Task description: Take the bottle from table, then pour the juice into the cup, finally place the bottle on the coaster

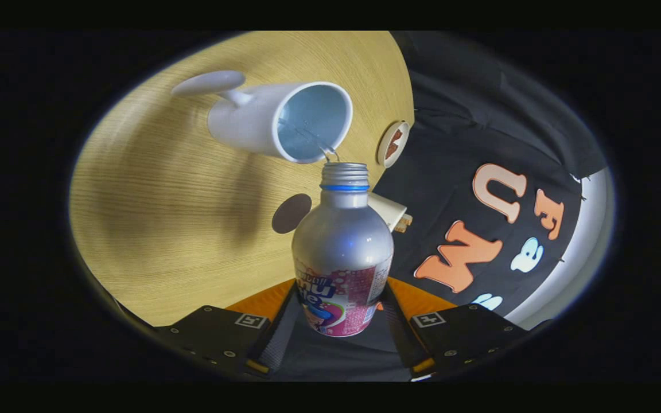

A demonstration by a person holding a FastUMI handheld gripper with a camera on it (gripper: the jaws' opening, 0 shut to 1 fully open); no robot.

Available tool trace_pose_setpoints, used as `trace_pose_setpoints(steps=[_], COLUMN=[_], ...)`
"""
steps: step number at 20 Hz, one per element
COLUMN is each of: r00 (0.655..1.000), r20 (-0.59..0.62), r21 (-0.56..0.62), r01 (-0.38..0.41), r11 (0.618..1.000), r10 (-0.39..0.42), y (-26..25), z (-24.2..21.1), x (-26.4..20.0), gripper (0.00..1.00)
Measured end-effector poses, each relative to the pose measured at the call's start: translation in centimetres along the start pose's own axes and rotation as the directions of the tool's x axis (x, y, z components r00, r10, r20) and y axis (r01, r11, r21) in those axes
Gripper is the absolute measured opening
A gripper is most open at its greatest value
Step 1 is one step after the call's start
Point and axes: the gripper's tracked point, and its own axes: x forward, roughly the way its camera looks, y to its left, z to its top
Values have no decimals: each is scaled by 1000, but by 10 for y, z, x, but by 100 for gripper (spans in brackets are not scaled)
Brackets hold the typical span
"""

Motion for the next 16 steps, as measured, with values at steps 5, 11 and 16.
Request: trace_pose_setpoints(steps=[5, 11, 16], r00=[1000, 1000, 1000], r20=[15, 18, 20], r21=[-10, -53, -78], r01=[9, 9, -3], r11=[1000, 999, 997], r10=[-9, -8, 4], y=[-4, -6, -6], z=[6, 7, 8], x=[-2, -3, -3], gripper=[77, 77, 77])
